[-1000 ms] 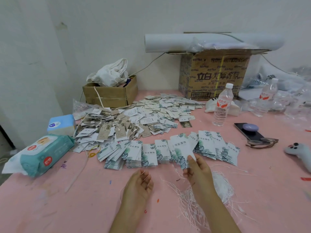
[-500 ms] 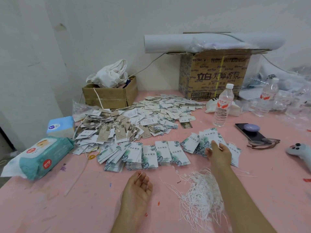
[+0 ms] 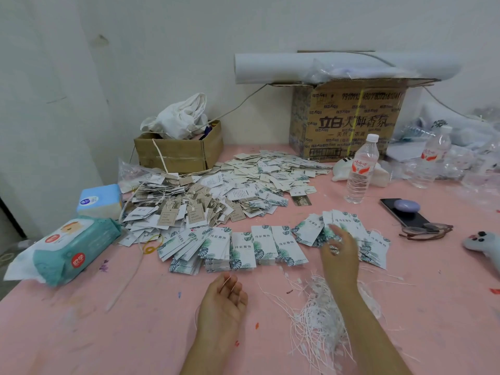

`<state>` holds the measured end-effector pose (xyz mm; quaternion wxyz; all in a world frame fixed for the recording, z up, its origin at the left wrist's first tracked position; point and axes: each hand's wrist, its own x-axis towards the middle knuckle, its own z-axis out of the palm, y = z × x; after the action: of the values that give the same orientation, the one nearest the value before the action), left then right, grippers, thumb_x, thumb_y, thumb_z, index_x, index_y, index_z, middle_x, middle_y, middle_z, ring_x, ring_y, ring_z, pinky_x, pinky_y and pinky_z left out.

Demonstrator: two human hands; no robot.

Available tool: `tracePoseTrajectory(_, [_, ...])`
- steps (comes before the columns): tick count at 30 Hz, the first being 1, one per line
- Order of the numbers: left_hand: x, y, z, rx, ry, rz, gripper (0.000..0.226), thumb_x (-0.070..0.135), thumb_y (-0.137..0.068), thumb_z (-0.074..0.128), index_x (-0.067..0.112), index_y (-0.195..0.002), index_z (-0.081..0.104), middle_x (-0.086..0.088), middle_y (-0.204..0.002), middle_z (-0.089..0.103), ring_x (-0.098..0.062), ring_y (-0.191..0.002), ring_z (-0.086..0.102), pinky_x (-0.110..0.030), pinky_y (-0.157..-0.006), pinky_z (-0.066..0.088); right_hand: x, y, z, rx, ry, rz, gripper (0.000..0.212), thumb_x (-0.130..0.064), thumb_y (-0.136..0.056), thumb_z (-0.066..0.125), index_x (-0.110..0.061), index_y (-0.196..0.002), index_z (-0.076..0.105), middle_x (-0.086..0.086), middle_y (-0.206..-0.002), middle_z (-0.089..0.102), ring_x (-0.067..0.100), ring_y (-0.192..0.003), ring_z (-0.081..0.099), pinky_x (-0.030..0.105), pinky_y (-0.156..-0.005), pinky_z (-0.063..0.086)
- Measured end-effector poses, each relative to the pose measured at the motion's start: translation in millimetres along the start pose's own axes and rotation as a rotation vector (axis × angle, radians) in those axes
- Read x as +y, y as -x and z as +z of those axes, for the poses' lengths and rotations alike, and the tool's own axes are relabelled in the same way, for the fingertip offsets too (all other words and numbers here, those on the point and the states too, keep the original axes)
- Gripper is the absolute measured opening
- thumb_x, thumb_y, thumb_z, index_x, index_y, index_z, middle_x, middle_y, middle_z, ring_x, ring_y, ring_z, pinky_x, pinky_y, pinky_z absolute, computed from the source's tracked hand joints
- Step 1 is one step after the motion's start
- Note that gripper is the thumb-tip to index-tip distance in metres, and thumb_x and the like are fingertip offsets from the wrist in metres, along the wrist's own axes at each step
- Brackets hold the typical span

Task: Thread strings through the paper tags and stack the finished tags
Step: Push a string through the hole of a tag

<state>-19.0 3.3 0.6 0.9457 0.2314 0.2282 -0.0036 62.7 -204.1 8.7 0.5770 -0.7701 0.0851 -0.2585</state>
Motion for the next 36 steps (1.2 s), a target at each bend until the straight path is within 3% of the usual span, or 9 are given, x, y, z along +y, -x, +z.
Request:
tracePoseTrajectory(2, [0, 0, 0, 0.0, -0.006, -0.002, 0.013, 0.012, -0.097, 0.048, 0.009, -0.088, 0.056, -0.005, -0.075, 0.057, -0.016, -0.067, 0.05, -0.024, -0.057, 0.045, -1, 13, 7, -0.208, 0.162, -0.129, 0.041, -0.004, -0.091, 0.057, -0.027, -0.125, 0.054, -0.007, -0.125, 0.049, 0.018, -0.123, 0.048, 0.029, -0.1, 0.039])
tracePoseTrajectory(4, [0, 1, 0, 0.006, -0.005, 0.001, 0.013, 0.011, -0.096, 0.048, 0.009, -0.087, 0.057, -0.005, -0.075, 0.056, -0.016, -0.067, 0.049, -0.025, -0.058, 0.043, 1, 27, 14, -0.365, 0.339, -0.239, 0.047, -0.019, -0.093, 0.06, -0.025, -0.137, 0.046, -0.008, -0.134, 0.048, 0.016, -0.129, 0.043, 0.025, -0.104, 0.032])
tracePoseTrajectory(9, [1, 1, 1, 0.011, -0.005, -0.001, 0.012, 0.01, -0.095, 0.049, 0.008, -0.086, 0.057, -0.006, -0.073, 0.056, -0.017, -0.067, 0.049, -0.027, -0.063, 0.038, 13, 40, 19, -0.522, 0.727, -0.384, 0.053, -0.028, -0.098, 0.051, -0.029, -0.147, 0.032, -0.008, -0.156, 0.028, 0.012, -0.146, 0.017, 0.028, -0.116, 0.02])
tracePoseTrajectory(13, [-1, -1, 1, 0.014, -0.03, -0.006, 0.011, 0.012, -0.095, 0.051, 0.009, -0.087, 0.057, -0.004, -0.071, 0.058, -0.016, -0.065, 0.05, -0.024, -0.056, 0.045, 11, 41, 16, -0.433, 0.532, -0.339, 0.034, -0.007, -0.094, 0.055, -0.015, -0.127, 0.06, 0.002, -0.125, 0.06, 0.021, -0.117, 0.045, 0.024, -0.092, 0.036])
tracePoseTrajectory(15, [-1, -1, 1, 0.018, -0.029, -0.006, 0.011, 0.012, -0.095, 0.05, 0.009, -0.086, 0.057, -0.004, -0.07, 0.058, -0.015, -0.065, 0.05, -0.023, -0.05, 0.047, 10, 41, 15, -0.395, 0.51, -0.372, 0.017, -0.009, -0.095, 0.056, -0.014, -0.107, 0.066, -0.001, -0.097, 0.064, 0.021, -0.095, 0.048, 0.024, -0.071, 0.032])
tracePoseTrajectory(17, [-1, 0, 1, 0.019, -0.024, -0.007, 0.012, 0.012, -0.095, 0.05, 0.009, -0.086, 0.057, -0.004, -0.07, 0.058, -0.016, -0.065, 0.05, -0.022, -0.048, 0.048, 9, 42, 14, -0.345, 0.512, -0.398, 0.011, -0.012, -0.094, 0.058, -0.012, -0.099, 0.068, 0.002, -0.085, 0.065, 0.024, -0.085, 0.051, 0.027, -0.065, 0.03])
tracePoseTrajectory(21, [-1, 0, 2, 0.021, -0.027, -0.009, 0.012, 0.011, -0.095, 0.051, 0.009, -0.085, 0.057, -0.004, -0.068, 0.059, -0.016, -0.065, 0.05, -0.023, -0.05, 0.047, 4, 43, 15, -0.069, 0.516, -0.503, 0.016, 0.006, -0.078, 0.072, 0.001, -0.094, 0.073, 0.011, -0.074, 0.069, 0.031, -0.072, 0.061, 0.029, -0.065, 0.045])
tracePoseTrajectory(31, [-3, -2, 0, 0.033, -0.074, 0.021, 0.012, 0.012, -0.095, 0.052, 0.005, -0.09, 0.06, -0.007, -0.073, 0.062, -0.018, -0.068, 0.054, -0.027, -0.065, 0.043, -2, 42, 9, 0.262, 0.501, -0.745, 0.008, 0.002, -0.081, 0.07, -0.003, -0.088, 0.068, 0.006, -0.079, 0.067, 0.022, -0.076, 0.057, 0.022, -0.078, 0.041])
tracePoseTrajectory(36, [-12, -3, 3, -0.084, -0.33, 0.15, 0.026, 0.025, -0.096, 0.051, 0.007, -0.108, 0.066, -0.014, -0.099, 0.075, -0.022, -0.087, 0.074, -0.027, -0.072, 0.055, -8, 61, 22, -0.038, 0.381, -1.029, 0.01, -0.012, -0.087, 0.059, -0.011, -0.084, 0.069, -0.002, -0.084, 0.066, 0.017, -0.081, 0.058, 0.025, -0.077, 0.044])
